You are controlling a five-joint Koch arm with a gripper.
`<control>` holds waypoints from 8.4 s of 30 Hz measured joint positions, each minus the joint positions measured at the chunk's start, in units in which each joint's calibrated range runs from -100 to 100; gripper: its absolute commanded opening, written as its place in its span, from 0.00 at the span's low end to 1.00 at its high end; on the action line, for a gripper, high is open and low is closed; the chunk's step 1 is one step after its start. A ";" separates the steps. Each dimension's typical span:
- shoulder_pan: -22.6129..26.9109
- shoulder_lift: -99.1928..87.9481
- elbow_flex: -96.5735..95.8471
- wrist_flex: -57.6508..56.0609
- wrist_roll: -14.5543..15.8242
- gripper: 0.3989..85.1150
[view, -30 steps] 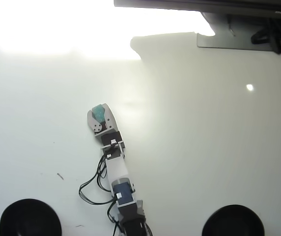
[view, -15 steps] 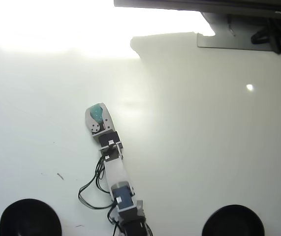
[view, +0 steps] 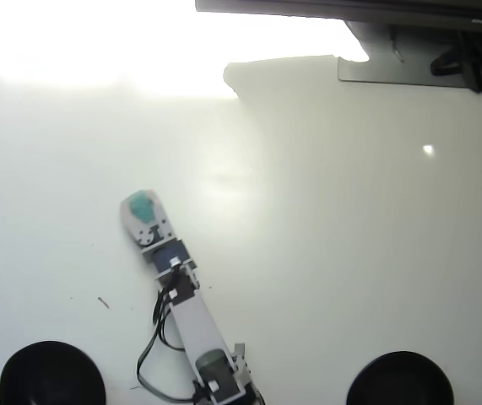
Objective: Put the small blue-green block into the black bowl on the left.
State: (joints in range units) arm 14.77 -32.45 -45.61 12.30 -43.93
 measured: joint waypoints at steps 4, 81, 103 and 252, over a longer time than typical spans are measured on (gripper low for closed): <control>3.22 -7.32 0.00 -4.11 2.34 0.04; 39.32 -25.76 3.79 -30.77 52.65 0.38; 32.53 -27.40 18.10 -38.26 52.99 0.45; -16.61 -21.46 -52.72 17.85 47.81 0.58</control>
State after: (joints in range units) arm -1.83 -53.91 -98.34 30.15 3.88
